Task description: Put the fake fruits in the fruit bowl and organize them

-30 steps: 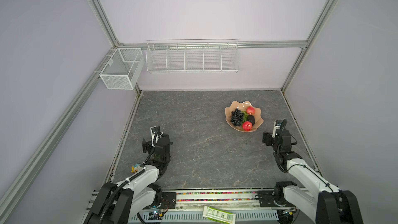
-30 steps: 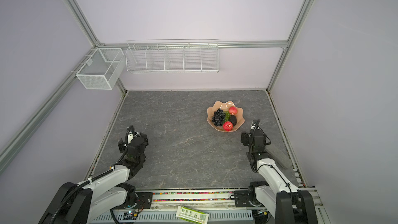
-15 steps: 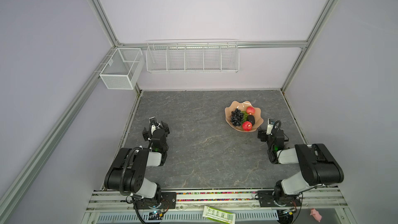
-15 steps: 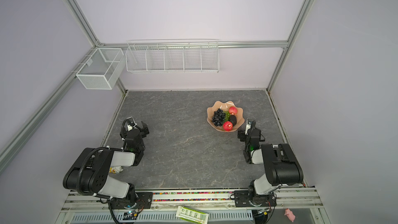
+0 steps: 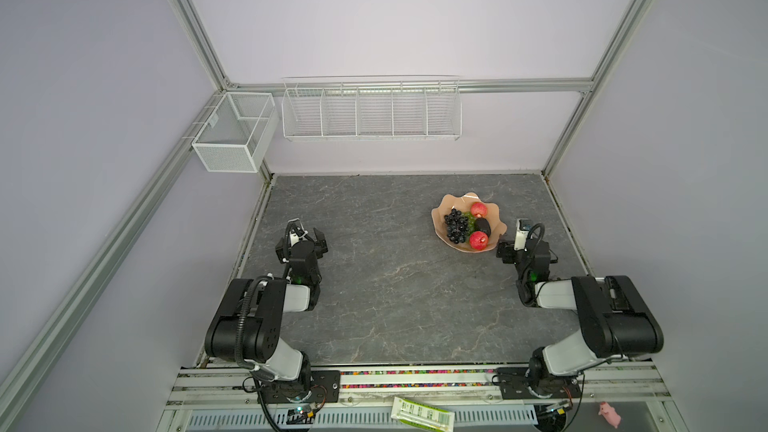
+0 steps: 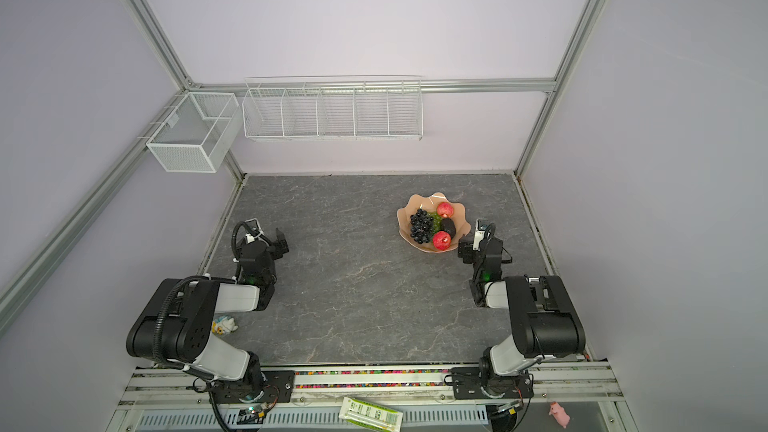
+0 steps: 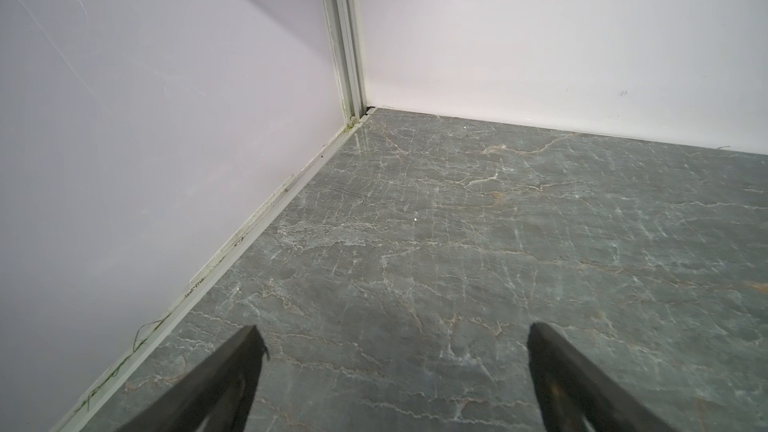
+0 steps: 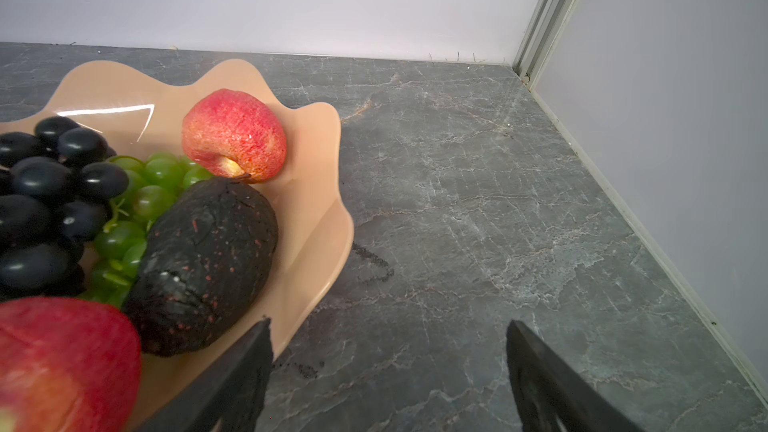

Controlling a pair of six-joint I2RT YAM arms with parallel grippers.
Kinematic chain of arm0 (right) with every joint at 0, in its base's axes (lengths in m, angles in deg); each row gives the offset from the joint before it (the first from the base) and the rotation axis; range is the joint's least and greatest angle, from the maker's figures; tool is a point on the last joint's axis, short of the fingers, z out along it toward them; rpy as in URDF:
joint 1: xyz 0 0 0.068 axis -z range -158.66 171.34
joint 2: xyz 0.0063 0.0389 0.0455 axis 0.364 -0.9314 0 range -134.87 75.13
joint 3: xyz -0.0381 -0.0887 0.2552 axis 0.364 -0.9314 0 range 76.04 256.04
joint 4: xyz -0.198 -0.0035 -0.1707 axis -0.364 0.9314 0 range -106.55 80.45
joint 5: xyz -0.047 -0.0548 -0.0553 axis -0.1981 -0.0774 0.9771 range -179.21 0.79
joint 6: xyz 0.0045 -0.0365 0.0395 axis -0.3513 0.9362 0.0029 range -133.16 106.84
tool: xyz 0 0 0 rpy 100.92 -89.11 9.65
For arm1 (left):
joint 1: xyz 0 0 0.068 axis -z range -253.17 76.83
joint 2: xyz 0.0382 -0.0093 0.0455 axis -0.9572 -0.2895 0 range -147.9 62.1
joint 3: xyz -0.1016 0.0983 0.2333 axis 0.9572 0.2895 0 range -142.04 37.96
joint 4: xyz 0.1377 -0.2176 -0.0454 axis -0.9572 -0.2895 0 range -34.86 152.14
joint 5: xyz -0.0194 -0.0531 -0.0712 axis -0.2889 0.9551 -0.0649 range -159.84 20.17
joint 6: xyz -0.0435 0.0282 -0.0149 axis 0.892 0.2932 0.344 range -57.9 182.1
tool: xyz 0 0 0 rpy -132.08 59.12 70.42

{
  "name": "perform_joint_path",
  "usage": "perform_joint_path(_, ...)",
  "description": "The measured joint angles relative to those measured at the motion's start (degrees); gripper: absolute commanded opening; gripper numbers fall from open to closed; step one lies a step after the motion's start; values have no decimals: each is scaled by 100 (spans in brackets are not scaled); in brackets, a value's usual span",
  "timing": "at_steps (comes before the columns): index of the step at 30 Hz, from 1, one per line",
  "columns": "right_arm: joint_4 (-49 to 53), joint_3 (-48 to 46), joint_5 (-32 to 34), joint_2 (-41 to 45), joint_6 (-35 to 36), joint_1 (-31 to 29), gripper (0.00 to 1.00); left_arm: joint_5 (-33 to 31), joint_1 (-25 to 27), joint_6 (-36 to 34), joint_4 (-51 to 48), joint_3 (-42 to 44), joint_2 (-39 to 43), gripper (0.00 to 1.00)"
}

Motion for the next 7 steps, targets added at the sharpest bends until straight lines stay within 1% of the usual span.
perform_joint_path(7,0,0,-2,0,0,0,89,4,0,0,26,2,-2,99)
